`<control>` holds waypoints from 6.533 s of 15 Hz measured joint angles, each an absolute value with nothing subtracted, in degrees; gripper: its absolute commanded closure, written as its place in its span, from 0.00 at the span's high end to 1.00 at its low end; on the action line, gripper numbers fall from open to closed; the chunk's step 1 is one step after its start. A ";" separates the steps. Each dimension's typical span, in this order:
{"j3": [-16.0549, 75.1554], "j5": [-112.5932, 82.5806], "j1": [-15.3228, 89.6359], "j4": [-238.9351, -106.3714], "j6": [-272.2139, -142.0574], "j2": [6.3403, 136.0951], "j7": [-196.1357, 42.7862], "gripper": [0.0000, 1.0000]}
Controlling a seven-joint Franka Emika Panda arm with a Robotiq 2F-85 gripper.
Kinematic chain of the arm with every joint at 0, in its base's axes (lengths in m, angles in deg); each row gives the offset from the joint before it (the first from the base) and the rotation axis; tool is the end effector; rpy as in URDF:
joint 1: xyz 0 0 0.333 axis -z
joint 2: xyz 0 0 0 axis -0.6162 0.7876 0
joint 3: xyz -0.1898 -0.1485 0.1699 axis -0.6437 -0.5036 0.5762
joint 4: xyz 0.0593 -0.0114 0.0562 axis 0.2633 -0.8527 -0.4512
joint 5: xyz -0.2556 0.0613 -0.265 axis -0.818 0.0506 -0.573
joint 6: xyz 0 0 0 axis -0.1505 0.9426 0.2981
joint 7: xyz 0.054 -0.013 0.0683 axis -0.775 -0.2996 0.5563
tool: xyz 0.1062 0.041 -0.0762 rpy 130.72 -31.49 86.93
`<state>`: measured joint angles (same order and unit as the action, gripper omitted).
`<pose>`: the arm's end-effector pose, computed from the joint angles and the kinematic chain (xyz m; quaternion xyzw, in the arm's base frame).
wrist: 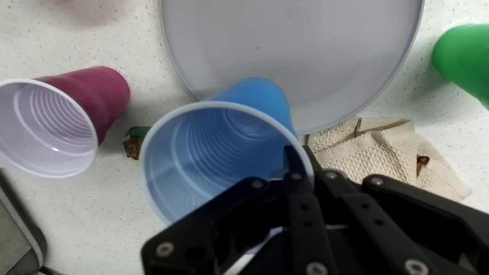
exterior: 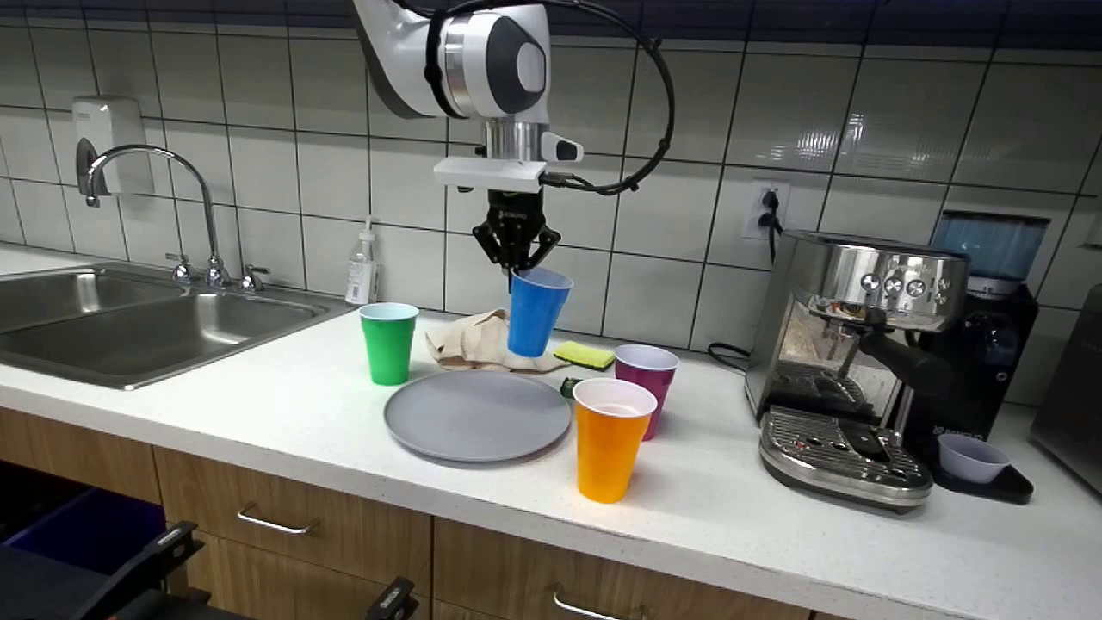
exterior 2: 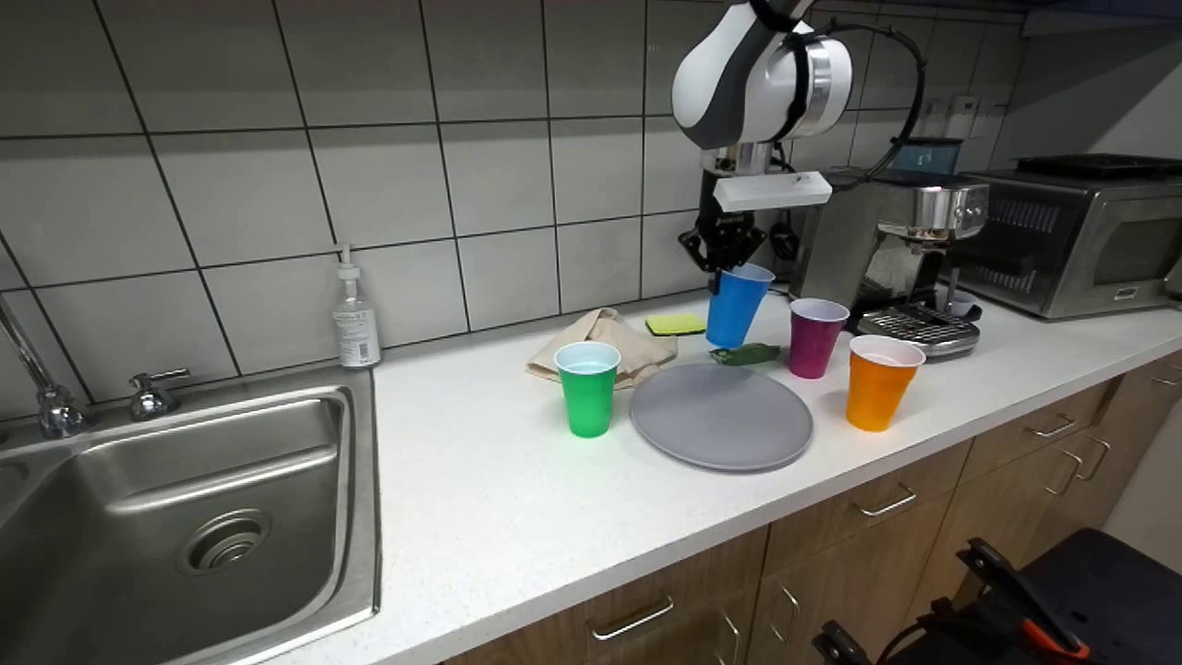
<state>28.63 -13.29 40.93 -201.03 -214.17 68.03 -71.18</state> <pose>0.5666 -0.0774 0.2834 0.9964 -0.0502 0.0647 0.0217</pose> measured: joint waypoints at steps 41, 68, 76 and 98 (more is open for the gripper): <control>25.08 -31.27 51.52 -226.03 -210.27 40.79 -74.40 0.01; 23.97 -31.18 51.33 -221.29 -214.93 51.74 -76.08 0.01; 23.97 -29.54 49.94 -220.68 -216.67 55.37 -76.08 0.01; 22.27 -28.98 49.81 -220.51 -219.18 58.43 -78.67 0.41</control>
